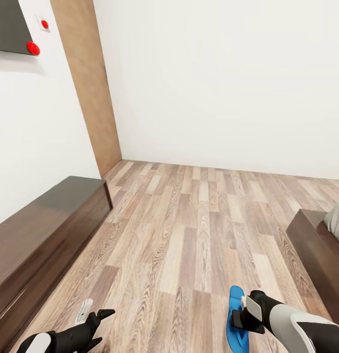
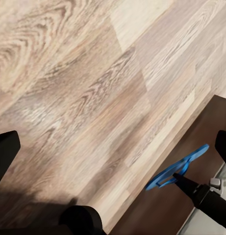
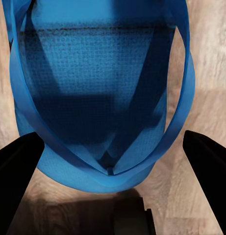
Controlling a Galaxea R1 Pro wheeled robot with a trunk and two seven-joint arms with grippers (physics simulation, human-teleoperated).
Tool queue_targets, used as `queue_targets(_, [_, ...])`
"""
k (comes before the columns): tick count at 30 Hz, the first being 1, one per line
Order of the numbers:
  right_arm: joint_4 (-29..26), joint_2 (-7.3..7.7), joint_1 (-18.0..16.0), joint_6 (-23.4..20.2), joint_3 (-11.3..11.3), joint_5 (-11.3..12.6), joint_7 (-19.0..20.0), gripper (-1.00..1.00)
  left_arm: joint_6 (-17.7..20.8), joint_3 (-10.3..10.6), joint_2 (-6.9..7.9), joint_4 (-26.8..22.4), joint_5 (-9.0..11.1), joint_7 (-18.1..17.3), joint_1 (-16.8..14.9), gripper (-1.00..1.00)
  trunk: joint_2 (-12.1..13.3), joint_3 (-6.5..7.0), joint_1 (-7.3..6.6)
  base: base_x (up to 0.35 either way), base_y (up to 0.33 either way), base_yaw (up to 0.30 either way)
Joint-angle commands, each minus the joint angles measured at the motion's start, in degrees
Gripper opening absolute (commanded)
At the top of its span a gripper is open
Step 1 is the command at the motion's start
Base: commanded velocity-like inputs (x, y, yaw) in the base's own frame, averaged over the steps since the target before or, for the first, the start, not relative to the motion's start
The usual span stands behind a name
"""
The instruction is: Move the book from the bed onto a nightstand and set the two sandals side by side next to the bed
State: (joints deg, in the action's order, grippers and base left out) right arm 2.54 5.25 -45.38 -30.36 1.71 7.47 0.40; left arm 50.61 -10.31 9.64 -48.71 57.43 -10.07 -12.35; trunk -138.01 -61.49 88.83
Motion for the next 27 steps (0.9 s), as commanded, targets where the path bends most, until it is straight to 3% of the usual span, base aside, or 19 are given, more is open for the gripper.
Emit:
queue_targets(1, [0.09,0.03,-0.06,-0.05,0.13,0.28,0.04,-1.00,0.29,-0.15,-0.01,0.02,-0.39,-0.39,-0.04,1.00,-0.02,-0.05,-0.01,0.000,0.001,0.099])
queue_targets(18, [0.09,-0.06,-0.06,1.88,-0.03,0.37,-0.04,-1.00,0.28,-0.15,-0.11,0.02,-0.39,-0.39,-0.04,1.00,-0.02,-0.05,-0.01,0.000,0.000,0.016])
queue_targets(27, [0.09,-0.06,-0.05,1.97,-0.01,0.39,-0.05,-1.00,0.31,-0.15,-0.15,0.02,-0.39,-0.39,-0.04,1.00,-0.02,-0.05,-0.01,0.000,0.000,0.125])
